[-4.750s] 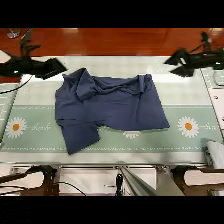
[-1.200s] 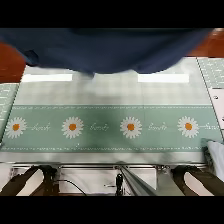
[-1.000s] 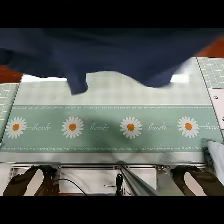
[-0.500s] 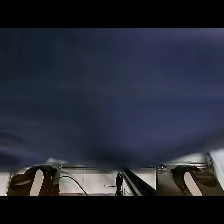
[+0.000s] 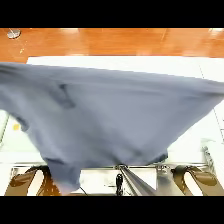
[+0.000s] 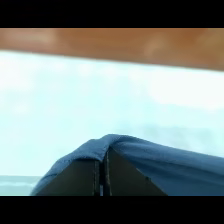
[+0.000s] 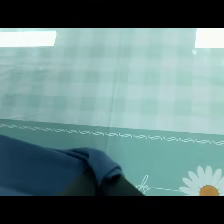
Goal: Fold the shirts.
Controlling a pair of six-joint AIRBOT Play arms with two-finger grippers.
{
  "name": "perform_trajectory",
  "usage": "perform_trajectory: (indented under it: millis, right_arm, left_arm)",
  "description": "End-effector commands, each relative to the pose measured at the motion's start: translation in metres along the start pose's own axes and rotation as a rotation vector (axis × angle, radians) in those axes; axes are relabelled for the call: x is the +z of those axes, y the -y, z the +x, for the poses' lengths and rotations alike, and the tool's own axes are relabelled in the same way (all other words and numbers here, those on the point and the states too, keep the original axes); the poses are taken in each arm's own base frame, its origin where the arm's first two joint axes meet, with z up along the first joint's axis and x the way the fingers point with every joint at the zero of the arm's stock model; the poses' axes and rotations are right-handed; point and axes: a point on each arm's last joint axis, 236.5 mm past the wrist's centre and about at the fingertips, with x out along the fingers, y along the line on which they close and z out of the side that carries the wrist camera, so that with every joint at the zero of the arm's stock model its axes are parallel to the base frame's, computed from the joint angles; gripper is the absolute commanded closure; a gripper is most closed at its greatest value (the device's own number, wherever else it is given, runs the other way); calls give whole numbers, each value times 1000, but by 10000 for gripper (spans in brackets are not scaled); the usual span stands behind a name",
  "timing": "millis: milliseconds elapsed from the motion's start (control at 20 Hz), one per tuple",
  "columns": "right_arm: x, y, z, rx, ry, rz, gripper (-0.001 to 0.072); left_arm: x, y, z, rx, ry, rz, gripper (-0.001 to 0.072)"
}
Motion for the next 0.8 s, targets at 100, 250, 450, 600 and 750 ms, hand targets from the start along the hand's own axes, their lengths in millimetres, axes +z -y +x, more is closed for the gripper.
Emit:
perform_trajectory:
  millis: [100,250,450,600,750]
  right_arm:
    - [24,38,155,46,-117,97,695]
    - [37,46,242,123,-122,214,695]
    - [37,67,333,147,-189,325,695]
    - [22,66,364,185,-291,352,695]
    - [11,67,361,200,-353,336,695]
  left_arm:
    - [-43,-15,157,-82,-223,-207,685]
    - [-76,-11,233,-95,-331,-232,685]
    - [-88,-8,301,-83,-361,-302,684]
    - [-109,-7,322,-89,-453,-324,684]
    - [-121,-9,313,-106,-530,-293,684]
